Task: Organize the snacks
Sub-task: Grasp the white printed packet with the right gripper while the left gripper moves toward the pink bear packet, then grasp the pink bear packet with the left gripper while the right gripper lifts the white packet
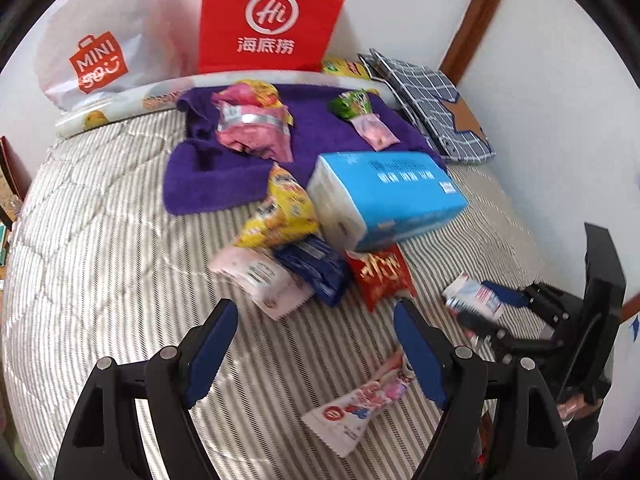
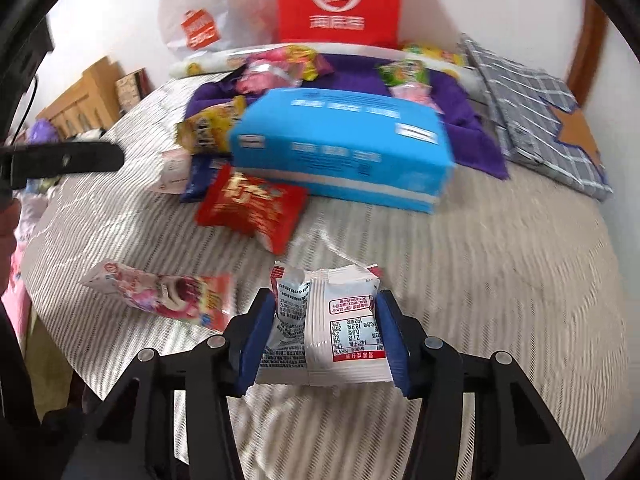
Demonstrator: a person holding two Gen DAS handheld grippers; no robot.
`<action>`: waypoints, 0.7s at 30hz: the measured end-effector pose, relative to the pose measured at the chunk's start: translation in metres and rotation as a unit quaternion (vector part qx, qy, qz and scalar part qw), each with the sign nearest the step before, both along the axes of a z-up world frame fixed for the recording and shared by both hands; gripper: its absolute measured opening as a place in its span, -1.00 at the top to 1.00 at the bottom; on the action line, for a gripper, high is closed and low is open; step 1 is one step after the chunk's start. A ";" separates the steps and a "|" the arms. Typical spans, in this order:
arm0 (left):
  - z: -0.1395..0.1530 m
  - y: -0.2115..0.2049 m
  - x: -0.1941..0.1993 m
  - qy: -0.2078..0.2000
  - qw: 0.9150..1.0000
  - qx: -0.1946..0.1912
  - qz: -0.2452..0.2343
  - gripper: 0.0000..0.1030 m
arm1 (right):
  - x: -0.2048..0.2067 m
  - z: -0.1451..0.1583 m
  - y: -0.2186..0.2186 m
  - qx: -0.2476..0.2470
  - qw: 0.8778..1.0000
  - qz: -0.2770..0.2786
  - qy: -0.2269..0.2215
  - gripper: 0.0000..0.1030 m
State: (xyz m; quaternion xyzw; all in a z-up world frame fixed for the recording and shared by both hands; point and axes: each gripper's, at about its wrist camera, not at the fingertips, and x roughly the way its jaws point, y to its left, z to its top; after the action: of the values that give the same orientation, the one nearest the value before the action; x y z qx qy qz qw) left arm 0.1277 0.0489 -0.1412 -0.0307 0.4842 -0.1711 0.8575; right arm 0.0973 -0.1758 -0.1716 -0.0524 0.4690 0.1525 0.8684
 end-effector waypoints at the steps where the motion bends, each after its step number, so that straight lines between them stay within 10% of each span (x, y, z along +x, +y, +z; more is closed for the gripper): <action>1: -0.002 -0.003 -0.002 0.001 1.000 0.000 -0.002 -0.54 | 0.000 0.000 -0.006 0.003 1.000 -0.011 -0.003 -0.01; 21: -0.031 -0.052 -0.035 0.013 0.997 0.029 -0.071 -0.51 | -0.006 -0.021 -0.037 0.034 0.996 -0.082 -0.029 -0.02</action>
State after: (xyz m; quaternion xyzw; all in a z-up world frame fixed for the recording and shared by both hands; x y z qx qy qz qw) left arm 0.0926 -0.0036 -0.1722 0.0266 0.5006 -0.2167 0.8377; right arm 0.0915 -0.2124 -0.1928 0.0116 0.4404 0.0951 0.8927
